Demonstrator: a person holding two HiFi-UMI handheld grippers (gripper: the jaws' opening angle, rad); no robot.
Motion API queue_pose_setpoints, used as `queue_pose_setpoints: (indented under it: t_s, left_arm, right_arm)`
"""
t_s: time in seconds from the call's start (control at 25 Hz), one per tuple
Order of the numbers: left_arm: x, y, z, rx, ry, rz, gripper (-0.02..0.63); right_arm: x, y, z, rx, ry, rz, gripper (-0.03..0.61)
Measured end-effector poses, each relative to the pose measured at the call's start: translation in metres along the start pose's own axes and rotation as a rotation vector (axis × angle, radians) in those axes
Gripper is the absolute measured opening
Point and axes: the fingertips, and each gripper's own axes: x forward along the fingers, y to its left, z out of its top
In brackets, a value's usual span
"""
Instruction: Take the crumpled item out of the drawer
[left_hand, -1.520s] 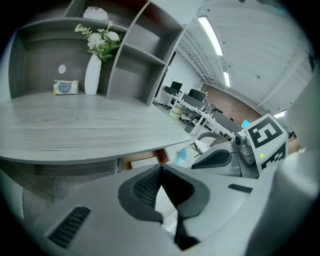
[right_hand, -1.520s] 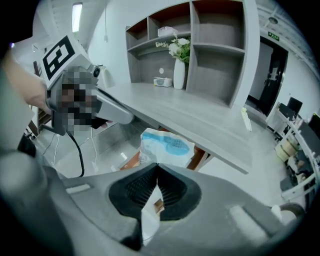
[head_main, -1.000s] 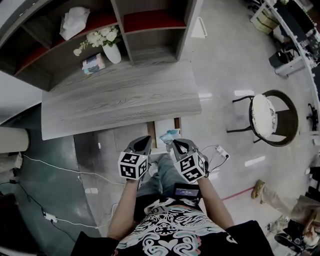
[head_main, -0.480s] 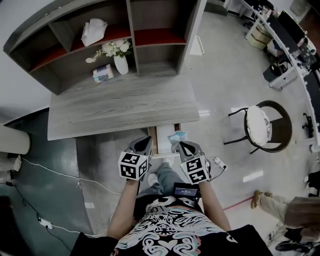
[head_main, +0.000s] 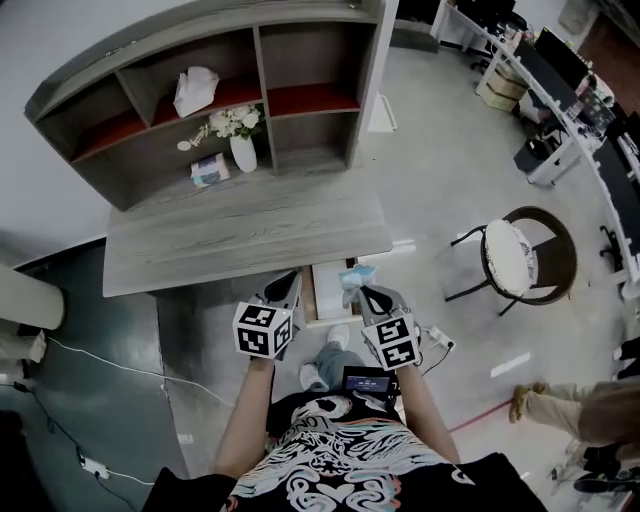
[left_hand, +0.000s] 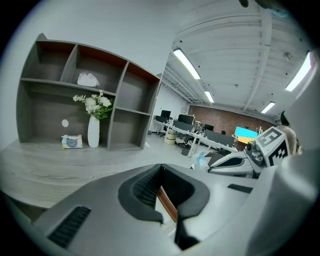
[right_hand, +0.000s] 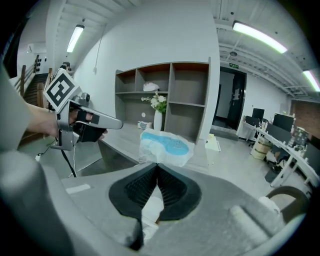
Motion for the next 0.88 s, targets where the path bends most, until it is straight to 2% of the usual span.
queue_pose_setpoints:
  t_s: [0.88]
  left_arm:
    - [-0.003, 0.005, 0.003, -0.001, -0.004, -0.028, 0.0]
  right_arm:
    - [-0.006, -0.01, -0.002, -0.015, 0.058, -0.049, 0.008]
